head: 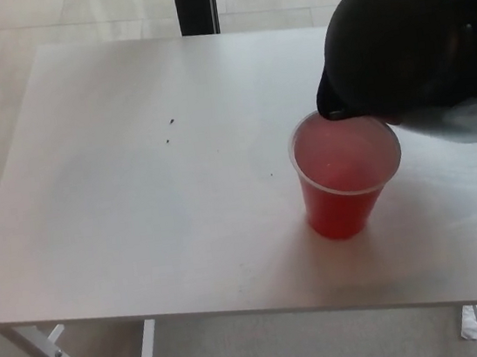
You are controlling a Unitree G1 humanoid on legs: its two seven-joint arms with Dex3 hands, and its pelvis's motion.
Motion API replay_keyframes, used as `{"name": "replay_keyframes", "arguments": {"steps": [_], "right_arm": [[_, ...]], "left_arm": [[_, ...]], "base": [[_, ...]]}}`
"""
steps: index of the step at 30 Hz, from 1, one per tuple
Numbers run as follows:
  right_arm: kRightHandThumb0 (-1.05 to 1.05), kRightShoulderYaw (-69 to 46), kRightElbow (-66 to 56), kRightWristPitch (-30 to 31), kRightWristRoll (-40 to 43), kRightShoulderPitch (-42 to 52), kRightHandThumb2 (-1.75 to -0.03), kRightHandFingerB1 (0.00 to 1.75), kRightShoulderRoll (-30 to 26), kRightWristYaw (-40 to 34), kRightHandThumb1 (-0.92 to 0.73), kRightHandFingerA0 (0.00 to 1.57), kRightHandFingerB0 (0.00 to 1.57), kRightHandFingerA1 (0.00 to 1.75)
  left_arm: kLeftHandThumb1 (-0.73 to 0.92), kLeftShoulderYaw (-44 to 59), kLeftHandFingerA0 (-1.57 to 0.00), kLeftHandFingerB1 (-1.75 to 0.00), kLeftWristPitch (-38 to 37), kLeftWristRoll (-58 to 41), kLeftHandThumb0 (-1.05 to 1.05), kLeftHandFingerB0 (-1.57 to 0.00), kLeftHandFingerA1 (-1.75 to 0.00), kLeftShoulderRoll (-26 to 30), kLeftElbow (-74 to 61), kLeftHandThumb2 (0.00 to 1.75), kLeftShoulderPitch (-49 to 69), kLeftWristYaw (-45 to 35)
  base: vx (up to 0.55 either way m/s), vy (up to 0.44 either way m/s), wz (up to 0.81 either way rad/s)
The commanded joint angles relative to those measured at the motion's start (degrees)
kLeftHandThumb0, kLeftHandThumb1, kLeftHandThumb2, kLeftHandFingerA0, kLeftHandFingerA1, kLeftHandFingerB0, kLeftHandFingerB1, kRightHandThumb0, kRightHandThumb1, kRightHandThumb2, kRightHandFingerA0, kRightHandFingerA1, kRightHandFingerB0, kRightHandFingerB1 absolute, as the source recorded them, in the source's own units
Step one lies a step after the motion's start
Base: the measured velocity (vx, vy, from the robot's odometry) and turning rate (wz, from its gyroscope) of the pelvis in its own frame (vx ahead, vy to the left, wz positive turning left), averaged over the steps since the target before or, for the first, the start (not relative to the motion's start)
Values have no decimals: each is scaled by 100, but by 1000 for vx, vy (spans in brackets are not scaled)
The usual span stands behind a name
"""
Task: The robot uses its right hand to lift up a kettle kept on the middle of the desk by its handle and tilt it into a glass kept next to it to pour out water
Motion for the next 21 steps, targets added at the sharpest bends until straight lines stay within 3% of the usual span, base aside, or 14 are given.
{"name": "replay_keyframes", "arguments": {"steps": [1,3,4,5,8,9,11,12,13,14,15,16,21], "right_arm": [[-24,73,153,-1340,137,-400,-91,175,-283,-156,-62,95,74,175],[-25,100,263,-1628,80,-443,-80,175,-306,-297,-68,94,73,175],[-22,128,373,-1791,4,-493,-84,175,-314,-420,-65,94,75,175],[-23,165,450,-1894,-123,-542,-81,175,-324,-570,-66,87,70,175],[-23,230,525,-1980,-346,-631,-80,174,-319,-808,-66,85,69,175],[-23,258,545,-2035,-350,-692,-88,173,-284,-818,-66,86,69,175],[-25,311,618,-2181,-441,-769,-86,161,-262,-966,-70,86,75,175],[-27,341,574,-2096,-414,-782,-82,159,-243,-840,-74,89,77,175],[-27,353,574,-2078,-411,-787,-82,159,-240,-816,-74,89,77,175],[-23,369,592,-2102,-426,-800,-85,152,-234,-846,-67,110,76,175],[-23,388,600,-2125,-445,-814,-85,152,-222,-878,-67,110,76,175],[-21,417,503,-2109,-498,-822,-95,169,-164,-940,-62,91,71,175],[-15,612,336,-2273,-758,-956,-105,175,-57,-1094,-58,83,64,175]], "left_arm": [[42,36,-101,-88,110,-34,-105,-79,-79,192,-39,110,-62,33],[42,20,-99,-89,78,-3,-105,-79,-83,177,-43,110,-47,62],[42,16,-103,-89,69,3,-105,-79,-80,176,-28,111,-47,58],[63,7,-102,-91,56,17,-105,-79,-83,178,-11,79,-48,70],[62,36,-104,-91,117,-29,-105,-82,-83,168,-40,77,-40,83],[62,57,-106,-92,166,-66,-105,-82,-82,164,-70,78,-48,86],[61,57,-106,-92,137,-60,-105,-82,-84,179,-19,78,-75,72],[44,61,-107,-91,121,-56,-105,-84,-81,207,63,112,-104,51],[44,62,-107,-91,121,-54,-105,-84,-81,214,75,112,-110,55],[59,66,-105,-92,131,-63,-105,-85,-84,213,76,77,-109,39],[59,73,-105,-92,148,-77,-105,-85,-84,211,76,77,-107,16],[61,30,-109,-92,107,-17,-105,-88,-83,203,44,78,-89,64],[61,28,-109,-92,88,-6,-105,-89,-85,197,74,78,-75,66]], "base": [[0,0,0],[0,0,0],[0,0,0],[0,0,0],[0,0,0],[0,0,0],[0,0,0],[0,0,0],[0,0,0],[0,0,0],[0,0,0],[0,0,0],[0,0,0]]}}
